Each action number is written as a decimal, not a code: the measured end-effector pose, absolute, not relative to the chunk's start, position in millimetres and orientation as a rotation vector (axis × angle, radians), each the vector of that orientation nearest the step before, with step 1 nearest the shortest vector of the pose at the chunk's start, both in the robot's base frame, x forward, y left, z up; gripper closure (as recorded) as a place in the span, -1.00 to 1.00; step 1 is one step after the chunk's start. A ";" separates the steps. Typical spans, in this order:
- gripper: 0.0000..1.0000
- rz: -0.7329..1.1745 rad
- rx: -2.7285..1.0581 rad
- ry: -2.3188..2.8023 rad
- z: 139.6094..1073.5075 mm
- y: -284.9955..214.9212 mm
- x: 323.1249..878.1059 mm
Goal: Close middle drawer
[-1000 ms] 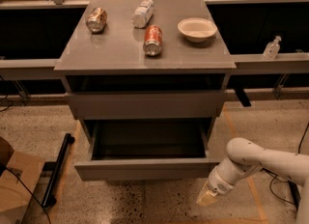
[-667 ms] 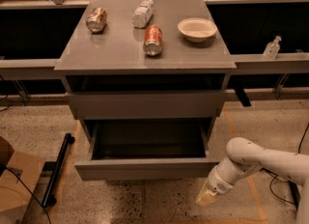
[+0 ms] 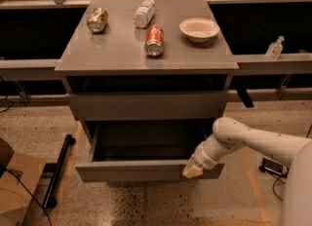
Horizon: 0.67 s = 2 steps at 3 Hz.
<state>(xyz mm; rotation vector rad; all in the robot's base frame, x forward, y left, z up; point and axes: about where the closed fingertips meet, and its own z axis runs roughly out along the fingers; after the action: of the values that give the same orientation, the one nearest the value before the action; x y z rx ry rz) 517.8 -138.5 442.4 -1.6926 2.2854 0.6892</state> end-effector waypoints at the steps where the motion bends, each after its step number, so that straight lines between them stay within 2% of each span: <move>1: 1.00 0.611 -1.757 2.126 463.5 -106.8 575.1; 2: 1.00 0.604 -1.755 2.125 463.1 -106.3 575.9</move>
Offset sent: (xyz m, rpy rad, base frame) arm 0.0576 0.0317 0.0212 0.0332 -0.1274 0.0711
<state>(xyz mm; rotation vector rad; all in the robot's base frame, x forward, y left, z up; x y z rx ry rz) 575.9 -106.3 463.1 -1.7547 2.1252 0.6036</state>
